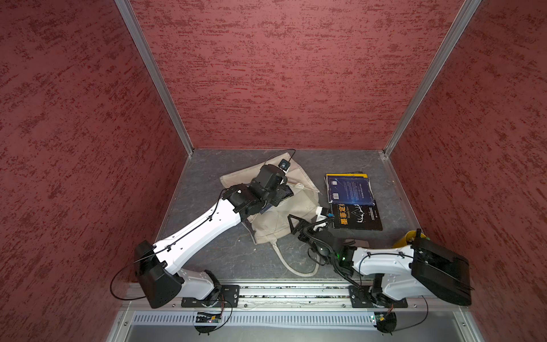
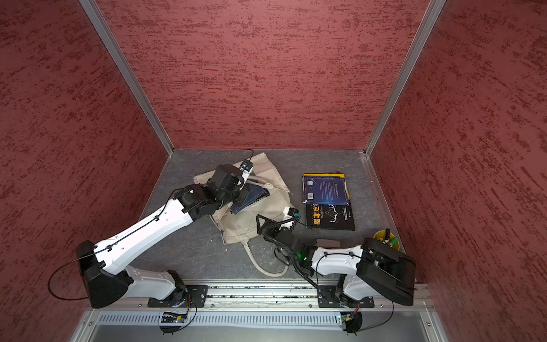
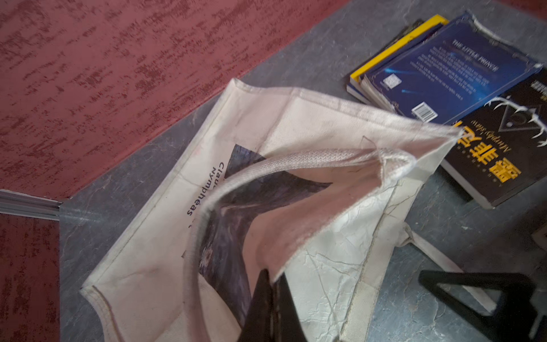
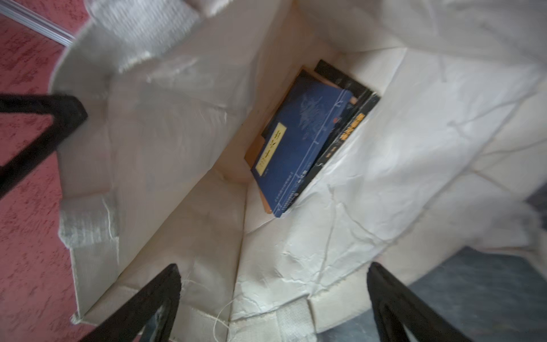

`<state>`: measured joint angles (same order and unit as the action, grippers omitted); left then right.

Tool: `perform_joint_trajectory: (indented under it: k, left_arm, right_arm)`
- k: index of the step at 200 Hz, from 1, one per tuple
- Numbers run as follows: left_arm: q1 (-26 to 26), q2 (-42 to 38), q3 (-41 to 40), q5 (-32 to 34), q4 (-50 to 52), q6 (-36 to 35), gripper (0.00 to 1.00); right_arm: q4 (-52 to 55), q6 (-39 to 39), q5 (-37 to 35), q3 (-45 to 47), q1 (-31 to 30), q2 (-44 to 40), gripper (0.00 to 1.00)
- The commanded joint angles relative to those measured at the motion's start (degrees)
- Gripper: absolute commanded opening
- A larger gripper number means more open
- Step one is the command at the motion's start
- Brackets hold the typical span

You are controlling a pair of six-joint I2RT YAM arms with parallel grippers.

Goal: Take out the books from the canvas bag
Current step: Pick up the book from the canvas bag.

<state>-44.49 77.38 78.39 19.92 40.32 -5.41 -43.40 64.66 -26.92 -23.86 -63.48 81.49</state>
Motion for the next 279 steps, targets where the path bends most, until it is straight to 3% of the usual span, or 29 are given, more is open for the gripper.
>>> perform_joint_trajectory:
  k: [1,28,103,144,220,279]
  left_arm:
    - [0.7,-3.3,2.4,-2.1,-0.6,-0.1,0.0]
    - [1.0,-6.9,0.4,-4.0,-2.3,-0.3,0.0]
    - [1.6,-12.8,-6.3,-7.2,-8.6,0.0,0.0]
    - [2.2,-15.1,-8.3,-8.0,-10.7,0.1,0.0]
    - [5.3,-18.6,-13.1,-13.5,-15.0,2.9,0.0]
    - [6.2,-22.1,-19.4,-16.6,-20.2,2.9,0.0]
  right_arm:
    - [-5.9,-0.3,3.6,-2.6,-0.5,5.6,0.99]
    - [-6.9,0.4,5.8,-8.1,-0.6,12.3,0.96]
    - [-2.0,3.8,3.7,-22.4,-0.2,26.5,0.85]
    - [-4.8,9.5,4.1,-21.8,1.4,31.2,0.79]
    - [-2.1,12.0,4.6,-26.9,5.6,36.0,0.72]
    - [-3.9,9.8,6.4,-29.9,8.0,37.0,0.46]
